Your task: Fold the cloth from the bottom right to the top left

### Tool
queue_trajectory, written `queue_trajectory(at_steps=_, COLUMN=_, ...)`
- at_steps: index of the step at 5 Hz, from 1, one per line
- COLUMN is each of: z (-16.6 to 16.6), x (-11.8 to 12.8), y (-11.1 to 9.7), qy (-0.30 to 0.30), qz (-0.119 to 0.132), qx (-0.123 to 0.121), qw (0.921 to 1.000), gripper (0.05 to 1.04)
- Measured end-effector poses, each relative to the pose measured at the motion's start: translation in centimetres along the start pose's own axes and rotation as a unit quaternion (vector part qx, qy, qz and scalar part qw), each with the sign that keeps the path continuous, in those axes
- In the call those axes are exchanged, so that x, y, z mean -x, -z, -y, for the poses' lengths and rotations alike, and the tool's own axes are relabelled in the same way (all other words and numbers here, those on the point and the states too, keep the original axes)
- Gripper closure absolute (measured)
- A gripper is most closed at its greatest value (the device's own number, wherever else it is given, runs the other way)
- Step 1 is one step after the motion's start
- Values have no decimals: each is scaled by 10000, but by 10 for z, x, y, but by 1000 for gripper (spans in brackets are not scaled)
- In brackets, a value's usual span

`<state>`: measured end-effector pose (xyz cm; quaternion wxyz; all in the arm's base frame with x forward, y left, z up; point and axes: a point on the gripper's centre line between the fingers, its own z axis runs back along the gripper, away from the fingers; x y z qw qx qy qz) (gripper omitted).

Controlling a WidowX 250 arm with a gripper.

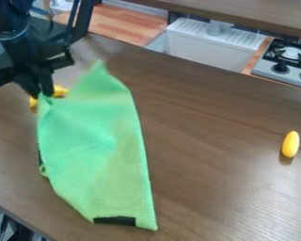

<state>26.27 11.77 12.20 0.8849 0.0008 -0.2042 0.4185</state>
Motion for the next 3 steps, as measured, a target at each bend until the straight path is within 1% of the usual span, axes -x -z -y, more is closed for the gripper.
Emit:
queue_trajectory(at_steps=1, z=-11, x=-5, y=7, qy=-317, qz=-189, qx=-650, qw=9972, gripper=641)
queue_trajectory(at_steps=2, z=-5, x=-7, y=5, qy=-319, qz=-441, qx=-1069, qw=9928, gripper=329)
queue_trajectory(at_steps=3, z=12, x=-3, y=-4, qy=-265, qz=-508, qx=-1065, qw=9927, gripper=90)
